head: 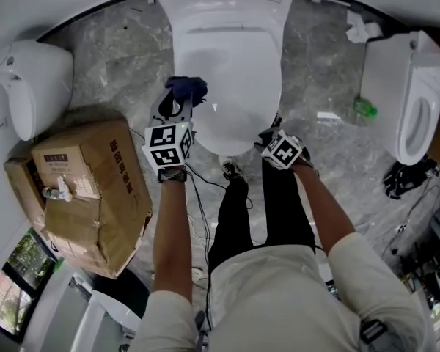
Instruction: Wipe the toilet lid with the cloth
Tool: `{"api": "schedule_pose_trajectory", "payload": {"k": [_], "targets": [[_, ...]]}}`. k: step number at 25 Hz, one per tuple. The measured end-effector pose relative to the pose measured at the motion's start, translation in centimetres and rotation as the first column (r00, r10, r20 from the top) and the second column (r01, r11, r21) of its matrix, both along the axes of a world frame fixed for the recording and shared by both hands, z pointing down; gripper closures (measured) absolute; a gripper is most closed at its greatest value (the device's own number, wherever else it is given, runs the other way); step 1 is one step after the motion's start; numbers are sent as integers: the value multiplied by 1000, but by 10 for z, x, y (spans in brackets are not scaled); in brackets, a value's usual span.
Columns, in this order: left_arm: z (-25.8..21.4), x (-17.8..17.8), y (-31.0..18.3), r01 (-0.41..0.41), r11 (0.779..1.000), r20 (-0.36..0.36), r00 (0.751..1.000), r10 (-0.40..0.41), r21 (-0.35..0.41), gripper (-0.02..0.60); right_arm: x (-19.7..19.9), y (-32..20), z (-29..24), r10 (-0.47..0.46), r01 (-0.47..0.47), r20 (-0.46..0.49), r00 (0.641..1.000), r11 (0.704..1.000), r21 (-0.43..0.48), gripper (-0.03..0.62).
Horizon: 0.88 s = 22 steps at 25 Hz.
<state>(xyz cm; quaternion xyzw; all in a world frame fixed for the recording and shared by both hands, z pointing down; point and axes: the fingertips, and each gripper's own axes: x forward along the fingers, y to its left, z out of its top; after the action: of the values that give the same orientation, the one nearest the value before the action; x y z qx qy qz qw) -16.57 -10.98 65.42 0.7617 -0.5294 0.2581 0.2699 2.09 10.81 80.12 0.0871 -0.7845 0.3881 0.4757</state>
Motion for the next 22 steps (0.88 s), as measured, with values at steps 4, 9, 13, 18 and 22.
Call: {"api": "schedule_pose_trajectory", "payload": {"k": [4,9,13,18,22], "targets": [[28,-4,-25,7,999,-3,1000,-7,-45,459,10,-36,-20,107,-111,61,992,992,62,459],[61,-10,-62,39,996,-10,999,-40,-83,459,22,-97,-51,256,-276,145,956,952,136,461],[81,-15,-90,31,994,14,999,-30,-103,459,30,-146,-77,367,-404,203,908,896,183,462],[102,-30,-123,120,986,-7,993,-121,-116,459,45,-188,-95,394,-447,234,889,858,253,464],[114,-24,-141,154,980,-16,988,-157,-123,459,64,-217,-103,454,-513,251,855,813,277,464]]}}
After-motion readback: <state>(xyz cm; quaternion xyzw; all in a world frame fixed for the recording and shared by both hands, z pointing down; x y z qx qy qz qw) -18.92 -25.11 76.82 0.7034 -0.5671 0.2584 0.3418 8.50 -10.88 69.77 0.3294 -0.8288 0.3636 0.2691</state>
